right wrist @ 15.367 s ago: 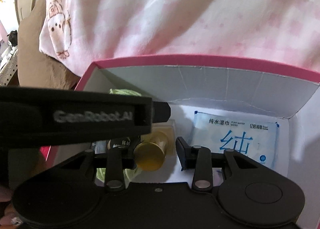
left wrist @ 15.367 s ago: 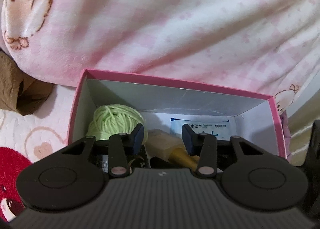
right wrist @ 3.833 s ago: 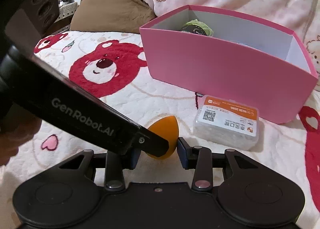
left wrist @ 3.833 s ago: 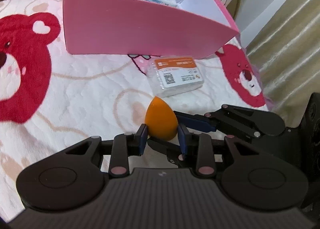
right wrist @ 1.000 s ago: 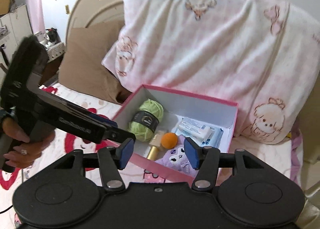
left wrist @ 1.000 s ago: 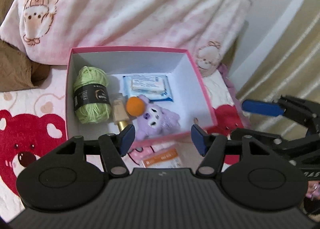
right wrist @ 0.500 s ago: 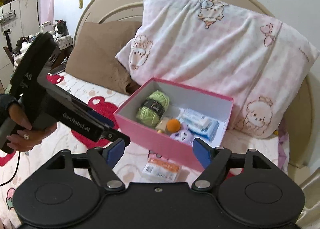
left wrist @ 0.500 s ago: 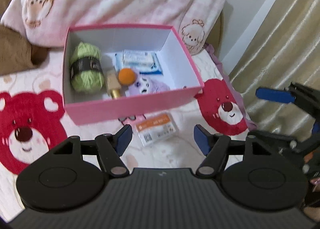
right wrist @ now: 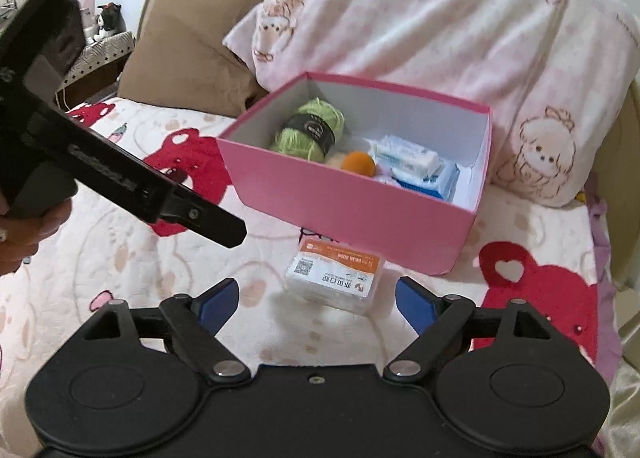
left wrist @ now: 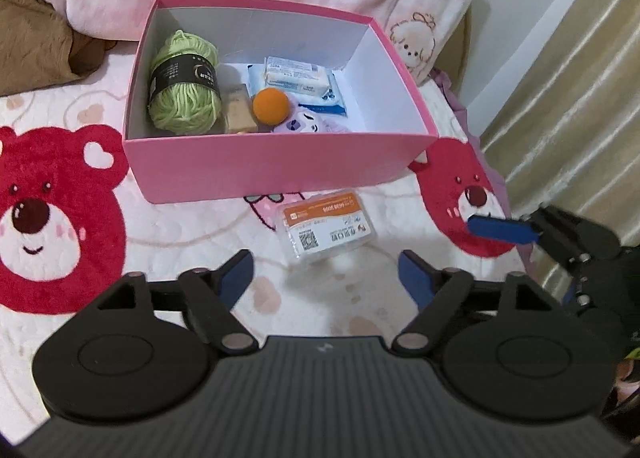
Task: Organize objects
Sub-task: 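Lower the left tool onto the clear orange-labelled case and close on it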
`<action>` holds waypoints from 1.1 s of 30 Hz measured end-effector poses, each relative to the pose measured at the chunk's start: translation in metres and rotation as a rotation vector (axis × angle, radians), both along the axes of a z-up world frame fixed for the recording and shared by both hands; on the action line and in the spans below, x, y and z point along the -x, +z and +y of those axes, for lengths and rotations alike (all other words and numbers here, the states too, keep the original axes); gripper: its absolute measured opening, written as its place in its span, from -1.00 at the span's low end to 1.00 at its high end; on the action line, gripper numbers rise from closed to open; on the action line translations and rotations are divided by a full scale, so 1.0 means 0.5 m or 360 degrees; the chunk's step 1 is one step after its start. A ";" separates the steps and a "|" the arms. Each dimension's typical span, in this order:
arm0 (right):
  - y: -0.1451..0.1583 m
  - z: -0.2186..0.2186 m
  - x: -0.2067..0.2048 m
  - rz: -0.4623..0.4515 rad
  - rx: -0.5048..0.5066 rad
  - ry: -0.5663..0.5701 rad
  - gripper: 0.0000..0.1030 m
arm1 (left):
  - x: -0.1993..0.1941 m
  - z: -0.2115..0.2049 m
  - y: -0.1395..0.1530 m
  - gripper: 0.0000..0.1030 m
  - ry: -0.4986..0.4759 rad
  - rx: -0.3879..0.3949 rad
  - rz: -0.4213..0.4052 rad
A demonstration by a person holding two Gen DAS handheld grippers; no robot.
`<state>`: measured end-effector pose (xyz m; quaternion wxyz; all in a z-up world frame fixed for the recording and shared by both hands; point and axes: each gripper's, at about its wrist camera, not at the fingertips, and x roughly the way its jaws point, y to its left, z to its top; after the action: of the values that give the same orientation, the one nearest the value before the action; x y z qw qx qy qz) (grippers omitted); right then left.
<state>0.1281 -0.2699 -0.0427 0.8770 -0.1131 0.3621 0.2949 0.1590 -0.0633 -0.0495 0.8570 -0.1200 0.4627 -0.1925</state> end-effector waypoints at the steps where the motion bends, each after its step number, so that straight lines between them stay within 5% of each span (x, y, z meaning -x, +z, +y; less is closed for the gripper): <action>1: -0.009 0.003 -0.007 0.0013 -0.0005 -0.0003 0.79 | -0.002 0.000 -0.004 0.63 0.0016 0.0010 0.0004; 9: -0.108 0.029 -0.094 0.0185 0.0013 -0.0061 0.80 | -0.026 -0.031 -0.047 0.82 0.0126 -0.0183 0.0042; 14: -0.157 0.011 -0.104 0.0127 -0.0167 -0.0240 0.80 | -0.050 -0.045 -0.086 0.82 0.0116 -0.0251 0.0044; 23: -0.208 0.035 -0.104 0.0125 -0.0124 -0.0210 0.80 | -0.087 -0.046 -0.142 0.75 0.0169 -0.0239 0.0119; 29: -0.215 0.049 -0.089 0.0061 -0.0074 -0.0157 0.80 | -0.104 -0.040 -0.169 0.74 0.0213 -0.0108 0.0132; 33: -0.224 0.055 -0.101 0.0025 -0.0068 -0.0133 0.80 | -0.125 -0.051 -0.191 0.20 0.0114 -0.0061 0.0205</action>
<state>0.1786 -0.2426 -0.1547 0.8879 -0.0769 0.3669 0.2665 0.2213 -0.0886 -0.1450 0.8339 -0.1322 0.5159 -0.1447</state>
